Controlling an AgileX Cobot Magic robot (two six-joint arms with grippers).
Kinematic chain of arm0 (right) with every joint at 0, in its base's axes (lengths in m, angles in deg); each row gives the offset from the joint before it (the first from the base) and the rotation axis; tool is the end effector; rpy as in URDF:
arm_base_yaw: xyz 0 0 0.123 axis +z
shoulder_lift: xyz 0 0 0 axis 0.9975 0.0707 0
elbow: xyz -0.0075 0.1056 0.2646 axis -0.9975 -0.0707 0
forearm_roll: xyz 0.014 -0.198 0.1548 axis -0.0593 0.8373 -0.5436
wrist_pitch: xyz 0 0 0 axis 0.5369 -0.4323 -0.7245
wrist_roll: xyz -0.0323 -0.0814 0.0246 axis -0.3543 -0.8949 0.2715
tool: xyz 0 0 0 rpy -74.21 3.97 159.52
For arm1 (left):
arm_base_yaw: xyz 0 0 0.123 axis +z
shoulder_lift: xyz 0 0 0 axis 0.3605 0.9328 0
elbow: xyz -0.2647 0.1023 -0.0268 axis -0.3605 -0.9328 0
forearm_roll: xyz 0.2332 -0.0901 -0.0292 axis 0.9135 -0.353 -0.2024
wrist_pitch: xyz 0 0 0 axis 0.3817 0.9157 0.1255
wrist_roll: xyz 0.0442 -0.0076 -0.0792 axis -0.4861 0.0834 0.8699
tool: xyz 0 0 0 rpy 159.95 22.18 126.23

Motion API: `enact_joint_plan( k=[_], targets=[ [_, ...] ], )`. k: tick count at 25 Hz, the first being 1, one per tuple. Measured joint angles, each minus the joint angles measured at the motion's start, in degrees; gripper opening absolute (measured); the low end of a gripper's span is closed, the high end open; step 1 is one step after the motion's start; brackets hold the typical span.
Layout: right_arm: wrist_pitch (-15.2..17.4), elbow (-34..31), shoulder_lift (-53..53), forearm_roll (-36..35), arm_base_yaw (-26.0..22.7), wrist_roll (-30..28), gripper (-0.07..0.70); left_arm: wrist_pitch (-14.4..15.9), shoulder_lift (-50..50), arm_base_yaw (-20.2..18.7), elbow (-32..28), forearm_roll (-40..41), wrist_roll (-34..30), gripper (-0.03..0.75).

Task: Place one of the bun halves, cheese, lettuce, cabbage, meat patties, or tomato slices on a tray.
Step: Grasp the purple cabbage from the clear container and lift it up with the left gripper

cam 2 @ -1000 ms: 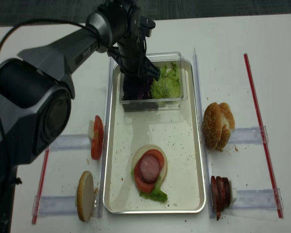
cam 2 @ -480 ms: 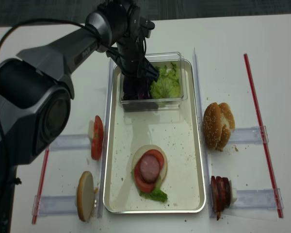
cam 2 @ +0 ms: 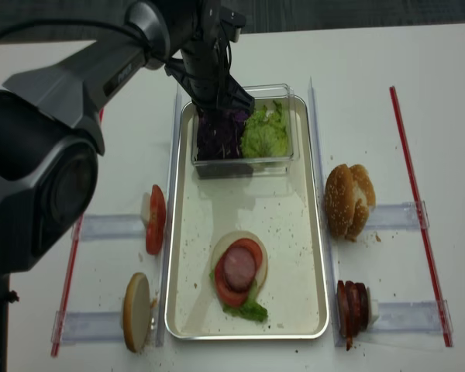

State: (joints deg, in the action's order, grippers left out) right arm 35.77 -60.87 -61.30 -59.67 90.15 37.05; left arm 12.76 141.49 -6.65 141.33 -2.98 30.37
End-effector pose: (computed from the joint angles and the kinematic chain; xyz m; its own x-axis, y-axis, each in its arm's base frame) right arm -0.0079 -0.0006 0.2662 -0.5178 -0.0380 -0.8547 -0.0733 0.9973 0.0000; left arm 0.4278 -0.2184 0.2035 -0.8729 0.4007 -0.2784 0.4034 0.9136 0.0505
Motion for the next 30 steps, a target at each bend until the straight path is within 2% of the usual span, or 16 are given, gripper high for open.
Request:
enact_joint_plan(
  k=[6,20,25,30],
  targets=[
    [0.0,0.0,0.0,0.0,0.0,0.0,0.679,2.4,-2.4,0.0,0.0,0.0,0.0,-0.018],
    [0.0,0.0,0.0,0.0,0.0,0.0,0.679,5.7,-7.8,0.0,0.0,0.0,0.0,-0.018],
    [0.0,0.0,0.0,0.0,0.0,0.0,0.679,8.0,-8.1,0.0,0.0,0.0,0.0,-0.018],
    [0.0,0.0,0.0,0.0,0.0,0.0,0.679,8.4,-8.1,-1.7,0.0,0.4,0.0,-0.018]
  ],
)
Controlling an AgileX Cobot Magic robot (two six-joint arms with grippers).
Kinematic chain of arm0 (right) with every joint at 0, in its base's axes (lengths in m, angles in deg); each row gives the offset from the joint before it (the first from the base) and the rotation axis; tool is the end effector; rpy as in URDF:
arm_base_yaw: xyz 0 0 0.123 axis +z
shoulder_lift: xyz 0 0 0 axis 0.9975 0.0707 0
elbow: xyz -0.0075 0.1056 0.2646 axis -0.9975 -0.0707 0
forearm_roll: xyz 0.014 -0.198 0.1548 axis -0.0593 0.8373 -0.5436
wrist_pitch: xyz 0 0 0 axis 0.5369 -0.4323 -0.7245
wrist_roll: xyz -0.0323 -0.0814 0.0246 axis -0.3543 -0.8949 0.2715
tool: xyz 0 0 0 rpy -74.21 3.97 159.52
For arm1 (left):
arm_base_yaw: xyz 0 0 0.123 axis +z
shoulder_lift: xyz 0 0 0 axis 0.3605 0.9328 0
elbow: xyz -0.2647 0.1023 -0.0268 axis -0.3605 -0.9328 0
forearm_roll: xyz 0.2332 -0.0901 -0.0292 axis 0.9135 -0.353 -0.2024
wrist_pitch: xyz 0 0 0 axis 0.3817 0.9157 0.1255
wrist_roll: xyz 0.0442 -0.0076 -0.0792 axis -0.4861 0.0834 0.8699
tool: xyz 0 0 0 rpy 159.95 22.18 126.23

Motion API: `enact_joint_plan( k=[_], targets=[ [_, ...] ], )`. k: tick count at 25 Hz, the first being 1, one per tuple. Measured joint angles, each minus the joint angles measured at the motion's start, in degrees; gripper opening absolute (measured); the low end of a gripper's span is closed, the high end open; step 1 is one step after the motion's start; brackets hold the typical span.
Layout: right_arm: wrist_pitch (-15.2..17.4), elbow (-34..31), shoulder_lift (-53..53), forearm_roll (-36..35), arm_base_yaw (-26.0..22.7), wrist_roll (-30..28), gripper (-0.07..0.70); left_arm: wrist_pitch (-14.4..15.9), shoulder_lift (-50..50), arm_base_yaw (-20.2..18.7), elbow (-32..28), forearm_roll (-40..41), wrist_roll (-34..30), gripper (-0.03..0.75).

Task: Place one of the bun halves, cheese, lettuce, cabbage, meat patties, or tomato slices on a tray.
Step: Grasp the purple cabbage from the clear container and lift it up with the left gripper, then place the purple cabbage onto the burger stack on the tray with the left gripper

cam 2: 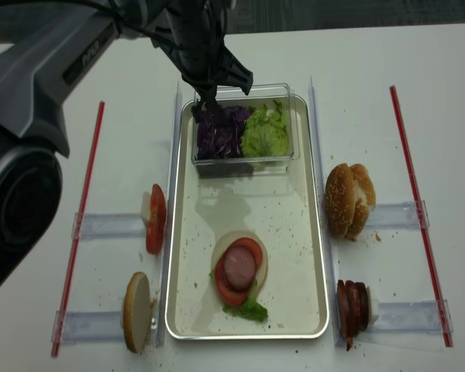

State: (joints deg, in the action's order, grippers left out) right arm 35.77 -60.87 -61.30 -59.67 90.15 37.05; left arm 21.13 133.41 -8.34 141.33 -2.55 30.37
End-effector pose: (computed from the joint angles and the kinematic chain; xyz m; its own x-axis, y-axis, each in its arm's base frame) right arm -0.0079 -0.0006 0.2662 -0.5178 -0.0380 -0.8547 -0.0733 0.9973 0.0000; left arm 0.3968 -0.2159 0.2657 -0.8650 0.4200 -0.2745 0.4205 0.9053 0.0598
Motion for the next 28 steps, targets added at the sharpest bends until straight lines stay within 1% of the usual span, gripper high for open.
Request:
enact_joint_plan(
  k=[5,9,11,14,15,19,21,24,28],
  targets=[
    [0.0,0.0,0.0,0.0,0.0,0.0,0.679,0.0,0.0,-1.7,0.0,-0.3,-0.8,-0.018],
    [0.0,0.0,0.0,0.0,0.0,0.0,0.679,0.0,-2.4,-1.7,-3.6,-2.3,-1.3,-0.018],
    [0.0,0.0,0.0,0.0,0.0,0.0,0.679,-0.1,-5.7,-1.7,-7.9,-3.2,-1.5,-0.018],
    [0.0,0.0,0.0,0.0,0.0,0.0,0.679,-0.5,-11.8,-1.7,-16.7,-4.4,-1.9,-0.018],
    [0.0,0.0,0.0,0.0,0.0,0.0,0.679,-1.2,-14.1,-1.7,-19.5,-4.8,-2.2,-0.018],
    [0.0,0.0,0.0,0.0,0.0,0.0,0.679,-5.8,-22.3,-1.7,-31.6,-5.3,-2.3,-0.018],
    [0.0,0.0,0.0,0.0,0.0,0.0,0.679,-6.3,-24.6,-1.7,-35.8,-5.8,-2.7,-0.018],
    [0.0,0.0,0.0,0.0,0.0,0.0,0.679,-7.7,-26.1,-1.7,-39.7,-6.7,-2.8,-0.018],
    [0.0,0.0,0.0,0.0,0.0,0.0,0.679,-9.2,-26.3,-1.7,-40.7,-8.1,-3.3,-0.018]
  ],
)
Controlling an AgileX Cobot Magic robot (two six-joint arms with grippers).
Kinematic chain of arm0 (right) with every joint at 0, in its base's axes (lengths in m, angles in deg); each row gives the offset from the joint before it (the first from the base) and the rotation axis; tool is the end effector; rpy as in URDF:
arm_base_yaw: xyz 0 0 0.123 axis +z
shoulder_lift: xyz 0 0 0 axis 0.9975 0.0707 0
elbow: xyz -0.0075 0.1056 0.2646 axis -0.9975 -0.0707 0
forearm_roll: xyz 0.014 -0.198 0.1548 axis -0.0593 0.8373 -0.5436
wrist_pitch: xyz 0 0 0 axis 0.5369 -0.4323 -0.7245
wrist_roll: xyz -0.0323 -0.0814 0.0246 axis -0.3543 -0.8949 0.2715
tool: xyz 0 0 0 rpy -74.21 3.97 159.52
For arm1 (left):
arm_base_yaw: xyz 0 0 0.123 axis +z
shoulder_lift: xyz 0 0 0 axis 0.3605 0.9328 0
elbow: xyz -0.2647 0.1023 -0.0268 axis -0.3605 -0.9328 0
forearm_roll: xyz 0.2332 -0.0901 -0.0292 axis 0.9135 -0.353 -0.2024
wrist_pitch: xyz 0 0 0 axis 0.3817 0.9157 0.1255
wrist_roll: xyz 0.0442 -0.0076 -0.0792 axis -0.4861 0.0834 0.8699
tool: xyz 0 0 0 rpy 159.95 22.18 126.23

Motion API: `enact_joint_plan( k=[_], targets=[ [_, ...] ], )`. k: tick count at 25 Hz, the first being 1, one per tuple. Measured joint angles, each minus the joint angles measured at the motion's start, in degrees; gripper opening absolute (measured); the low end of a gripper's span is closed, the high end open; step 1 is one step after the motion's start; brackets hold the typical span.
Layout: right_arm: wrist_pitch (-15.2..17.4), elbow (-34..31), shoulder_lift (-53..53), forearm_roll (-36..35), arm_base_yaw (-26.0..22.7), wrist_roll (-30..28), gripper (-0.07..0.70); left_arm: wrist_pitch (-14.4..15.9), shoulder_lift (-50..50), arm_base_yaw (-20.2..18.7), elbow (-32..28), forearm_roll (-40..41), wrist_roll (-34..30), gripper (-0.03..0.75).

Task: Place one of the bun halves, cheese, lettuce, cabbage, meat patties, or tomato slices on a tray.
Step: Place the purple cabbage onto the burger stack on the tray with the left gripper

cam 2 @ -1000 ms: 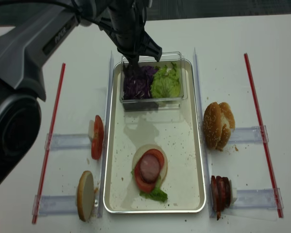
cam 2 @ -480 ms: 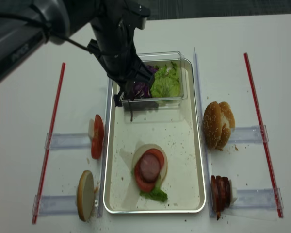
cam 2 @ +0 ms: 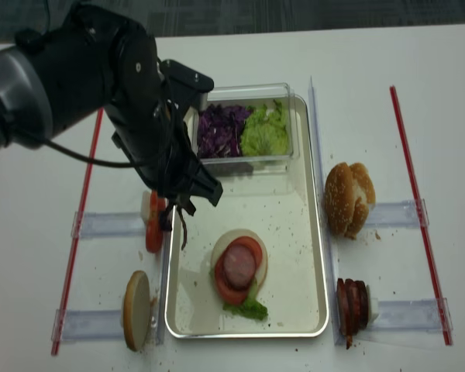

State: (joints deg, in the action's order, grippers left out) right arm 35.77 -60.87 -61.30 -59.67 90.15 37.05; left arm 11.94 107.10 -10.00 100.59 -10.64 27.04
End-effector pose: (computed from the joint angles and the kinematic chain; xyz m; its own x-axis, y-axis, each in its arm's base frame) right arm -0.0079 -0.0006 0.2662 -0.5178 -0.0380 -0.8547 -0.0733 0.9973 0.0000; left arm 0.2710 -0.1690 0.2554 -0.8705 0.4589 -0.1778 0.4750 0.8780 -0.0596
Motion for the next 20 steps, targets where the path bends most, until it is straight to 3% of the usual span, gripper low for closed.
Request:
enact_joint_plan(
  k=[4,13,20],
  targets=[
    [0.0,0.0,0.0,0.0,0.0,0.0,0.679,-0.7,-0.1,-0.8,-0.1,-1.1,-0.7,-0.018],
    [0.0,0.0,0.0,0.0,0.0,0.0,0.679,-2.5,-0.1,-10.3,-0.2,-1.5,-0.1,-0.018],
    [0.0,0.0,0.0,0.0,0.0,0.0,0.679,-2.9,0.0,-13.7,-0.2,-1.9,0.7,-0.018]
  ],
)
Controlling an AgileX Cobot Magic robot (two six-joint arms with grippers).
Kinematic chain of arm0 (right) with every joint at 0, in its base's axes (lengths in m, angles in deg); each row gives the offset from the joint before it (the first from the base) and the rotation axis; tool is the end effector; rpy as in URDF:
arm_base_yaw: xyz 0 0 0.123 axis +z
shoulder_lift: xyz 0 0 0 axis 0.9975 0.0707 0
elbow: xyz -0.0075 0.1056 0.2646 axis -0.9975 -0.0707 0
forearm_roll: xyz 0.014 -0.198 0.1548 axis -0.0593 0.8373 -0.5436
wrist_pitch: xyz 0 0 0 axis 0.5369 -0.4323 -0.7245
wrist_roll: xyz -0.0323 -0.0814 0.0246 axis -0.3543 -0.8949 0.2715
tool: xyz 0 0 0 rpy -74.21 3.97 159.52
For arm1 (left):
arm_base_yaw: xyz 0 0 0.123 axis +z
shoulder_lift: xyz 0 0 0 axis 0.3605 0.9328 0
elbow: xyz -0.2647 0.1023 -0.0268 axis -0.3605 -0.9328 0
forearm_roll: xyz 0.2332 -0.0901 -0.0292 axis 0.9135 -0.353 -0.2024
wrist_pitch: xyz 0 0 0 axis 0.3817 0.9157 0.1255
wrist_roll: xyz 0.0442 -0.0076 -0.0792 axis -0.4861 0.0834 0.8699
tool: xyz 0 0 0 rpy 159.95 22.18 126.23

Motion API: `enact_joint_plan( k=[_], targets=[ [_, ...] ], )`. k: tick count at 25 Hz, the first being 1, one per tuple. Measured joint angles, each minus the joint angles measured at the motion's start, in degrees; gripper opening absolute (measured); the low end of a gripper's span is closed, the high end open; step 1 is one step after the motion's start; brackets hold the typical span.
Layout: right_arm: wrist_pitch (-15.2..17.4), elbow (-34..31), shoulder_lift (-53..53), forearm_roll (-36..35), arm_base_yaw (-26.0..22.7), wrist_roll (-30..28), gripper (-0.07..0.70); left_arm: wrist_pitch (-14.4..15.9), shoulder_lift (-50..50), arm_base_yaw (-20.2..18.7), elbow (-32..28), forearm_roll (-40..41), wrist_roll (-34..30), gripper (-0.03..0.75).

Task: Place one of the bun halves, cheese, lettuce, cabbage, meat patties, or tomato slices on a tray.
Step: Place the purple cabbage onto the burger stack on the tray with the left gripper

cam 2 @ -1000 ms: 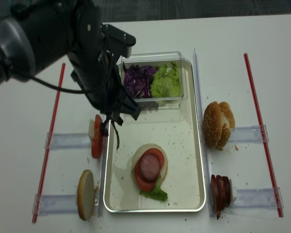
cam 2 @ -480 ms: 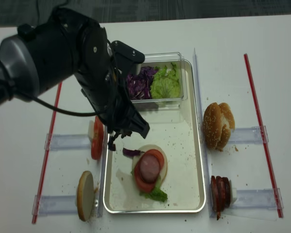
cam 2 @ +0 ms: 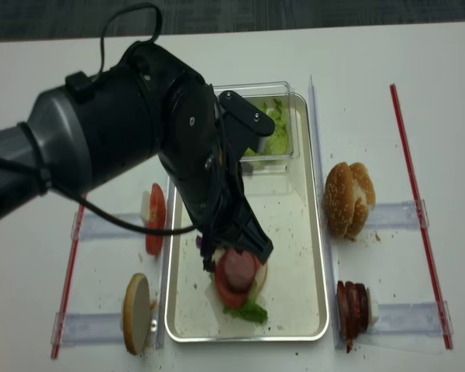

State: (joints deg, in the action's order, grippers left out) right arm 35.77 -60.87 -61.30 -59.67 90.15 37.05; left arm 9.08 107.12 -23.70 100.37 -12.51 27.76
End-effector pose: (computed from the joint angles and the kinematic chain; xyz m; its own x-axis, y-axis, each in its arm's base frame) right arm -0.0079 -0.0006 0.2662 -0.5178 -0.0380 -0.8547 -0.0733 0.9973 0.0000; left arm 0.2244 -0.2329 0.2553 -0.7519 0.6218 -0.2192 0.6507 0.7535 -0.0945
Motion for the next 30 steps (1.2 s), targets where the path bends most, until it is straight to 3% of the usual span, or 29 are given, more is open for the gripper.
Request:
enact_joint_plan(
  k=[14,26,30],
  targets=[
    [0.0,0.0,0.0,0.0,0.0,0.0,0.679,-4.8,7.7,-0.7,0.0,-0.1,0.0,-0.018],
    [0.0,0.0,0.0,0.0,0.0,0.0,0.679,-6.5,9.8,-0.7,0.0,-0.2,-0.5,-0.017],
    [0.0,0.0,0.0,0.0,0.0,0.0,0.679,-6.6,9.8,-0.7,0.0,-0.6,-0.5,0.038]
  ],
)
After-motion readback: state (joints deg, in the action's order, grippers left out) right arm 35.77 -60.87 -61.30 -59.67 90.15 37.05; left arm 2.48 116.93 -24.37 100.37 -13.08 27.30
